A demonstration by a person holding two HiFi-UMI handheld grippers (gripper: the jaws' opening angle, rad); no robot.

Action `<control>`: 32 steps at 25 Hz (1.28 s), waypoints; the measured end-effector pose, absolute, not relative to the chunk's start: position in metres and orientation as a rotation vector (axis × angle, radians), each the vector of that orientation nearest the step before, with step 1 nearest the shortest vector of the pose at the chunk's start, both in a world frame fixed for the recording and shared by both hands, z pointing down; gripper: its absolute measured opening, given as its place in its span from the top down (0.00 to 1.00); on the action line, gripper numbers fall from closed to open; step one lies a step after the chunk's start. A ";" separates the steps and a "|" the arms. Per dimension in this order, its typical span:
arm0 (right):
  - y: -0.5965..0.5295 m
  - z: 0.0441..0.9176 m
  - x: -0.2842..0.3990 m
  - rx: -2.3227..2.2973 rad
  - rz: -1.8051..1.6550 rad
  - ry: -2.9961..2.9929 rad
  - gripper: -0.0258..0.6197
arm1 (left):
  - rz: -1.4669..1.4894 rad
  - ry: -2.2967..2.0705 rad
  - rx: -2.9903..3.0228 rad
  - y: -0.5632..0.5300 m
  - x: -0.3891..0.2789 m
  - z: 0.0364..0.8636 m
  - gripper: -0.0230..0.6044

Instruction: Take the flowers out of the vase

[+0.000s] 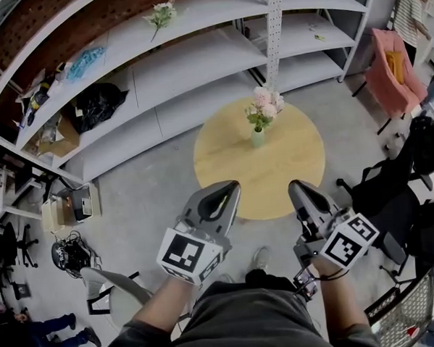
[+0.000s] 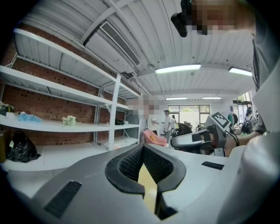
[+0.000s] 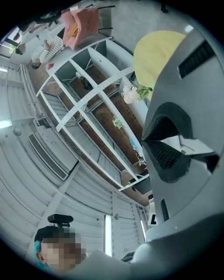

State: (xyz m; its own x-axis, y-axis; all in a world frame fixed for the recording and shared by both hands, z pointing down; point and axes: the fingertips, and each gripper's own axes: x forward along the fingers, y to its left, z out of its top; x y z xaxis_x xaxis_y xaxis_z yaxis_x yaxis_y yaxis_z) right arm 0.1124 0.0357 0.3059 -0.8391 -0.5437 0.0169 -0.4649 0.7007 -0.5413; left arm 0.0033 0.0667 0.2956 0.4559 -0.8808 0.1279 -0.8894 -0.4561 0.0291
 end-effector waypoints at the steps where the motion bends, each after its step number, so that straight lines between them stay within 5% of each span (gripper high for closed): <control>1: 0.030 0.308 0.116 -0.814 -0.826 2.767 0.94 | 0.146 -1.596 2.595 0.061 0.007 0.296 0.95; 17: -0.019 0.324 0.132 -0.794 -0.890 2.791 0.94 | 0.154 -1.626 2.549 0.010 0.017 0.305 0.95; 32: -0.093 0.354 0.076 -0.974 -0.945 2.760 0.94 | 0.191 -1.439 2.573 -0.074 -0.034 0.348 0.95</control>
